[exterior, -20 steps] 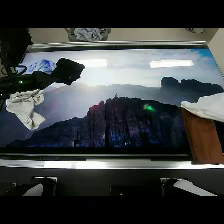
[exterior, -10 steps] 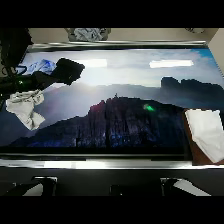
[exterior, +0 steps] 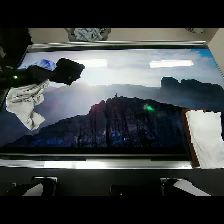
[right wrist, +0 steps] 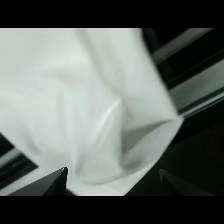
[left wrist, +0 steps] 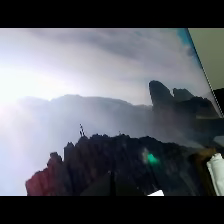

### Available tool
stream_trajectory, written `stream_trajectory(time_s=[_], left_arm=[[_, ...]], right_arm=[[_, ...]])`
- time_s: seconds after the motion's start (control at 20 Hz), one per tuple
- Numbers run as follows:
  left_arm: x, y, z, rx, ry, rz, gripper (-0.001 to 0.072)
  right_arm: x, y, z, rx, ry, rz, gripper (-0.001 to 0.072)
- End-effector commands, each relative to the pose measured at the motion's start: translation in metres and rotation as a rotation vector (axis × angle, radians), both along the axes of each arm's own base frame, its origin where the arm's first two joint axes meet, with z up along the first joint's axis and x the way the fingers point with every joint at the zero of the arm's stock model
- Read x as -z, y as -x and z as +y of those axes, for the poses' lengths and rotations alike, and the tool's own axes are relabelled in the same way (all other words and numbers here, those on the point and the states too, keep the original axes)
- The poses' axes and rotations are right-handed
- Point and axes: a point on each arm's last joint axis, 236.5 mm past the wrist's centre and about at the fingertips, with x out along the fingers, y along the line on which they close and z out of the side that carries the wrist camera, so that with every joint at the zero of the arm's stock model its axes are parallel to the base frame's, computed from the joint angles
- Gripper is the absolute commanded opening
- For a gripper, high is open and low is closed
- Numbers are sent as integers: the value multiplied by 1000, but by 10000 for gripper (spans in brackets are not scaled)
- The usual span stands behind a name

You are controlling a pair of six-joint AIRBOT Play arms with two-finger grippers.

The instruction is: Fold the shirts.

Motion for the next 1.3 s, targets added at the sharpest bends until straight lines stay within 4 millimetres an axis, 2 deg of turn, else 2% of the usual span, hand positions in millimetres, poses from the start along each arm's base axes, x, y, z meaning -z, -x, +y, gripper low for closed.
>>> stream_trajectory(time_s=[0.0, 0.05, 0.1, 0.15, 0.2, 0.25, 0.3, 0.35, 0.4, 0.5, 0.55, 0.6, 0.7, 0.75, 0.9, 1.25], left_arm=[[-47, -10, 31, -118, -147, -94, 27], [-60, -15, 53, -209, -242, -119, 27], [-69, -18, 75, -302, -324, -130, 26], [-71, -20, 93, -380, -394, -125, 26], [-65, -21, 106, -437, -458, -104, 27], [-50, -22, 113, -458, -511, -59, 28], [-25, -19, 116, -443, -566, 20, 29], [11, -10, 115, -404, -608, 143, 35], [50, 5, 114, -359, -638, 281, 113], [132, 55, 113, -254, -697, 586, 574], [167, 81, 112, -207, -722, 689, 601], [191, 98, 112, -165, -744, 719, 601], [205, 108, 112, -197, -727, 673, 601], [203, 103, 112, -220, -715, 620, 600], [191, 88, 111, -248, -701, 536, 601], [190, 85, 111, -250, -699, 527, 601]], right_arm=[[-122, -76, -73, -51, 423, -322, 665], [-171, -110, -74, -97, 544, -447, 665], [-207, -144, -60, -172, 617, -547, 665], [-231, -179, -31, -278, 651, -627, 665], [-236, -211, 9, -384, 631, -671, 665], [-225, -231, 51, -489, 571, -658, 665], [-202, -245, 89, -595, 512, -599, 664], [-163, -248, 123, -696, 444, -470, 659], [-119, -242, 154, -781, 350, -334, 599], [-47, -214, 210, -888, 129, -135, 584], [-16, -194, 227, -925, 45, -35, 546], [6, -177, 235, -944, -4, 40, 546], [25, -162, 240, -948, -44, 96, 551], [27, -163, 238, -929, -37, 95, 572], [28, -164, 233, -903, -13, 102, 568], [28, -164, 233, -903, -13, 102, 567]])
